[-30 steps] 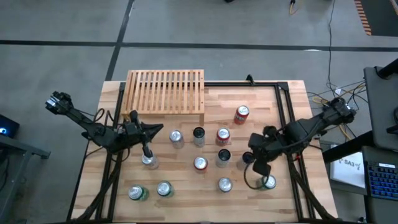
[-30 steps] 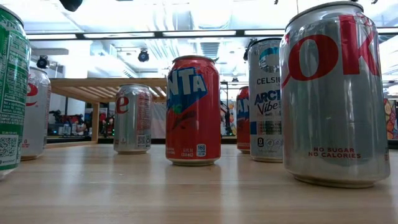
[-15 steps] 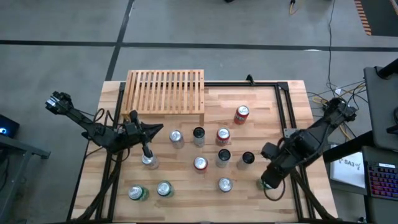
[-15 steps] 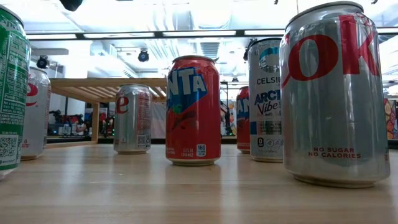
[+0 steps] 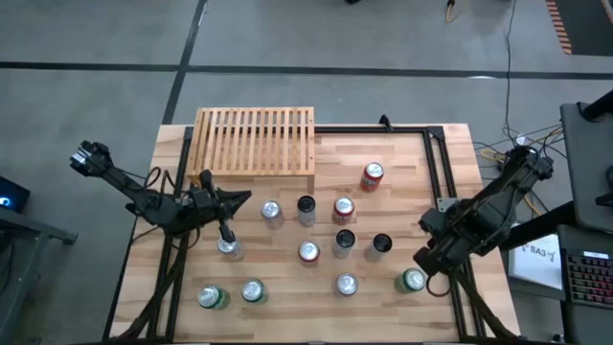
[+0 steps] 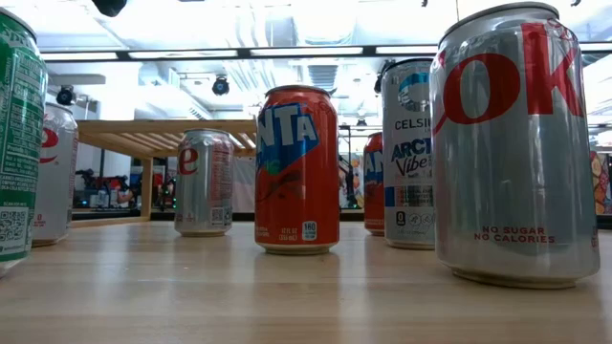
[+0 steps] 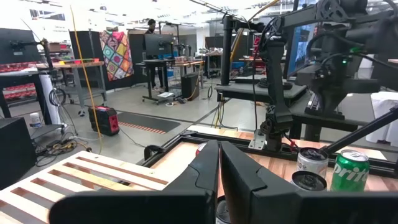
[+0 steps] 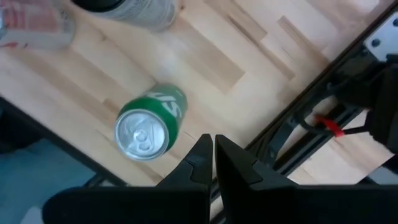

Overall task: Place canned beverage on shelf
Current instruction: Put the right green soda can on the shelf

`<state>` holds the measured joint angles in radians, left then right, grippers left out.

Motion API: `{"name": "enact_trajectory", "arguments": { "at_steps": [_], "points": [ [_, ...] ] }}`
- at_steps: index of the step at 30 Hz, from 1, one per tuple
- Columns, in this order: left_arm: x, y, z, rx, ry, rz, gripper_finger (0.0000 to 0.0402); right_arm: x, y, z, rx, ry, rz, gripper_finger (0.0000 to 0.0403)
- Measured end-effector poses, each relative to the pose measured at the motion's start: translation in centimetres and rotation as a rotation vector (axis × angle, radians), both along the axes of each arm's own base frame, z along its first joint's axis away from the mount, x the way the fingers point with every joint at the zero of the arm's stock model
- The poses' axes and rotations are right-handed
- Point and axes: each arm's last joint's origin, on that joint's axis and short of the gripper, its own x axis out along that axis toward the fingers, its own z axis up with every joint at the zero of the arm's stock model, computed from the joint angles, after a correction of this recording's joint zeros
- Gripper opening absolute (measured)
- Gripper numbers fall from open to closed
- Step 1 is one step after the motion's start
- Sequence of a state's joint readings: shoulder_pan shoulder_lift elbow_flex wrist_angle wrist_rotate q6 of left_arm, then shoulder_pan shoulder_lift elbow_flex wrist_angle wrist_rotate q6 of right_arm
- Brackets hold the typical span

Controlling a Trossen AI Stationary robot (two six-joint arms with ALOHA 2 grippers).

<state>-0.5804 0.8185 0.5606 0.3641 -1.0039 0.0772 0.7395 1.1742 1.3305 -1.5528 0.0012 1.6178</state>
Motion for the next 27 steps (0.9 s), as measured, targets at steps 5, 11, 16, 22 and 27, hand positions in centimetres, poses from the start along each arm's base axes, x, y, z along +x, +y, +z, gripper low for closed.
{"name": "enact_trajectory", "arguments": {
  "at_steps": [5,11,16,22,27],
  "points": [
    [0.0,0.0,0.0,0.0,0.0,0.0,0.0,0.2,0.1,-0.5,-0.004,0.011,-0.071,0.0009],
    [0.0,0.0,0.0,0.007,0.003,0.0,0.0,0.8,0.7,-0.9,0.004,0.013,-0.116,0.0018],
    [0.0,0.0,0.0,0.007,0.003,0.0,0.0,1.0,1.0,-1.1,0.008,0.02,-0.162,0.0069],
    [0.0,0.0,0.0,0.007,0.003,0.0,0.0,1.0,1.1,-1.1,0.047,0.063,-0.21,0.0178],
    [0.0,0.0,0.0,0.013,0.006,0.0,0.0,1.4,1.5,-1.0,0.094,0.026,-0.208,0.0257]
  ]
}}
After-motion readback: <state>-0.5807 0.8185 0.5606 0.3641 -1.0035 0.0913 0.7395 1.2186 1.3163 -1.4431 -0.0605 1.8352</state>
